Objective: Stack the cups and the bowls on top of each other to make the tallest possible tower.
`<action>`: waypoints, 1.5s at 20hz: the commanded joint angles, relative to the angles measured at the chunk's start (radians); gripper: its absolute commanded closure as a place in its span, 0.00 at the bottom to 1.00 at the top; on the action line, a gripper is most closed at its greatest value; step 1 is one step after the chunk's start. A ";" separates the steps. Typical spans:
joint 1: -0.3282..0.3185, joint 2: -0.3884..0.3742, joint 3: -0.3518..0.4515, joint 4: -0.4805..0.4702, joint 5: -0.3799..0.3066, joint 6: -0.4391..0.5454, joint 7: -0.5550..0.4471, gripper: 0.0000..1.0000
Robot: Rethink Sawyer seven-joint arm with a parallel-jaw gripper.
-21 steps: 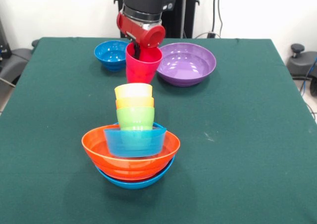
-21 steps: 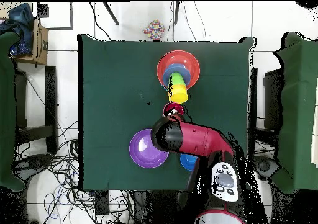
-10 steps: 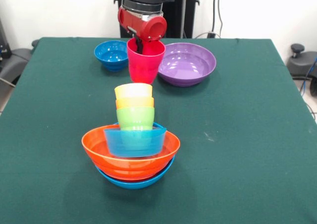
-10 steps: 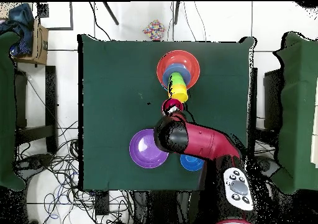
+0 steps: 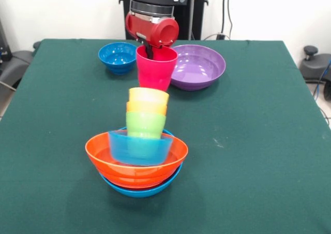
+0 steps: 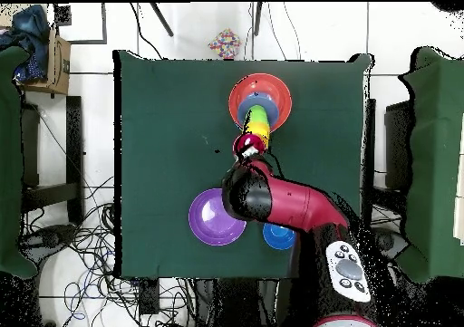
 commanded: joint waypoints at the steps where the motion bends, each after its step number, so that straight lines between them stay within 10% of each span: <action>1: -0.034 0.067 0.154 0.055 0.009 -0.108 0.126 1.00; 9: -0.070 0.073 0.187 0.075 0.002 -0.148 0.126 1.00; 24: 0.118 0.084 -0.058 0.000 0.056 -0.124 0.109 1.00; 30: 0.091 0.063 -0.015 0.055 0.079 -0.247 0.180 1.00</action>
